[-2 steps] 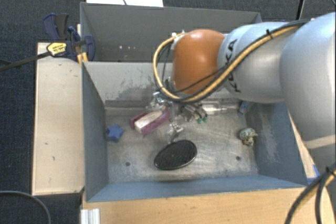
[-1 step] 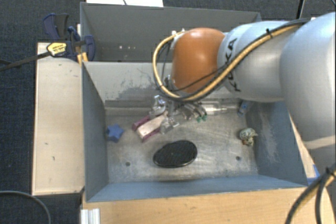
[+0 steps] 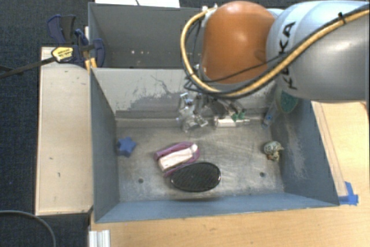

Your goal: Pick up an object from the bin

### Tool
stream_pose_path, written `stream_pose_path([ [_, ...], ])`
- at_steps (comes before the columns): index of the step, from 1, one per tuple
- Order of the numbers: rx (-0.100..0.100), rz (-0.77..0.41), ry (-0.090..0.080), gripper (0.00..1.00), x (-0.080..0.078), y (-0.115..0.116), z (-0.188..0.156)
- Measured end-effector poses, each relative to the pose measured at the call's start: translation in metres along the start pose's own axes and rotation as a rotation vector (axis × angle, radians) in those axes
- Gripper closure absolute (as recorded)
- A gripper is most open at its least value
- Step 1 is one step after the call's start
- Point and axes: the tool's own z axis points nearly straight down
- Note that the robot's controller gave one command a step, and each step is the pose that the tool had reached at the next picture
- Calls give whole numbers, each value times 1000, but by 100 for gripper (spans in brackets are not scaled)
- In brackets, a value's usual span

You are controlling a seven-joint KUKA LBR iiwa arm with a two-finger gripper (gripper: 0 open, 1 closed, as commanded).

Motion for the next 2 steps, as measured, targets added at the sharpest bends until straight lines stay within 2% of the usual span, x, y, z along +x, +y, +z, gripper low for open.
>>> stream_pose_path([
  [1,-2,2,9,0,2,0,5],
  [2,-4,-128,11,0,4,10,116],
])
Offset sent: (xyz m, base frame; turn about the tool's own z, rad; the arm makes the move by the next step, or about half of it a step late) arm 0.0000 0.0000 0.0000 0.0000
